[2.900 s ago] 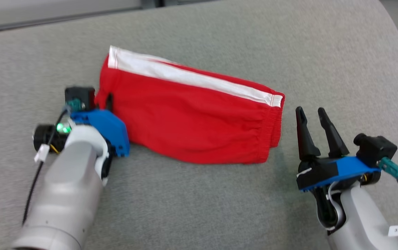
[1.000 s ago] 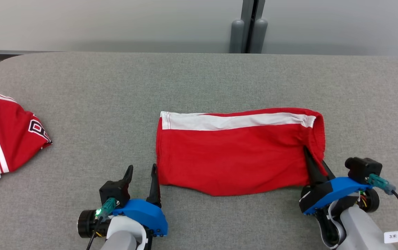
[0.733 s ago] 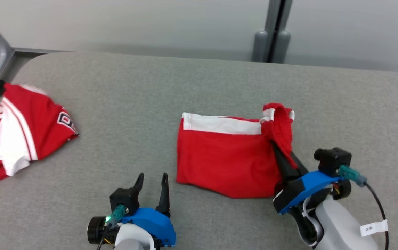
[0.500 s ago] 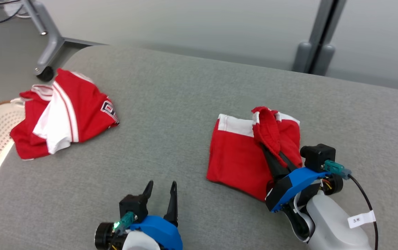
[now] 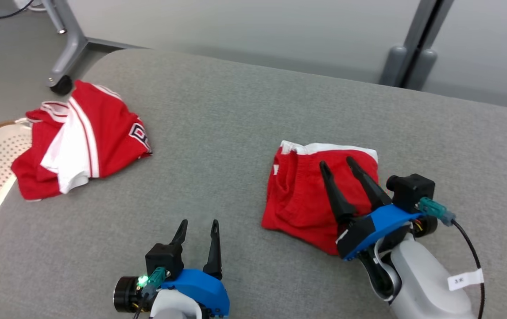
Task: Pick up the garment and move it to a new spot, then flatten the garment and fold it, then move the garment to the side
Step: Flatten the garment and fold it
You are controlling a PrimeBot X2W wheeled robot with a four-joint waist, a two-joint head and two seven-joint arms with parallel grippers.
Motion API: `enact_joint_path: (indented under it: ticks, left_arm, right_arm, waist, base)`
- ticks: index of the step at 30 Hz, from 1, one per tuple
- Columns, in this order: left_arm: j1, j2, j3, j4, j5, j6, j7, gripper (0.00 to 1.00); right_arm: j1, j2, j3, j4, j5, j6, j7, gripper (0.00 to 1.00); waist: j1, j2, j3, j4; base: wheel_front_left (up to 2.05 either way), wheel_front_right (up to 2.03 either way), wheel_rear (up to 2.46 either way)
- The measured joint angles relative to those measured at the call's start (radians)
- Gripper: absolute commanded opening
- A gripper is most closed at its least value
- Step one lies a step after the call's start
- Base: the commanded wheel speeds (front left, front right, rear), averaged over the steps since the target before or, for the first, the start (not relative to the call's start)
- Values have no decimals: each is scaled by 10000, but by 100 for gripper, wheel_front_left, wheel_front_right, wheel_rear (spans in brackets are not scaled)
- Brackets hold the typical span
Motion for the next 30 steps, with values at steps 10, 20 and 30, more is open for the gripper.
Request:
enact_joint_path:
  ticks: [10, 20, 30]
  left_arm:
    - [159, -6, 930, -986, 1344, 382, 0, 100]
    - [1132, -10, 1820, -1137, 1881, 322, 0, 100]
    - [1727, -4, 2144, -1080, 2161, 209, 0, 100]
  right_arm:
    - [1569, -109, -3005, -1498, -2343, 0, 0, 100]
    - [2963, -31, -3597, -1703, -3133, 0, 2, 100]
    - [3433, -12, -2984, -1402, -2824, 0, 2, 100]
  waist:
    - [-1, 0, -232, -1622]
    - [-1, 0, -867, -2530]
    - [-1, -1, -1356, -2768]
  base:
    - [0, 0, 0]
    - [0, 0, 0]
    - [0, 0, 0]
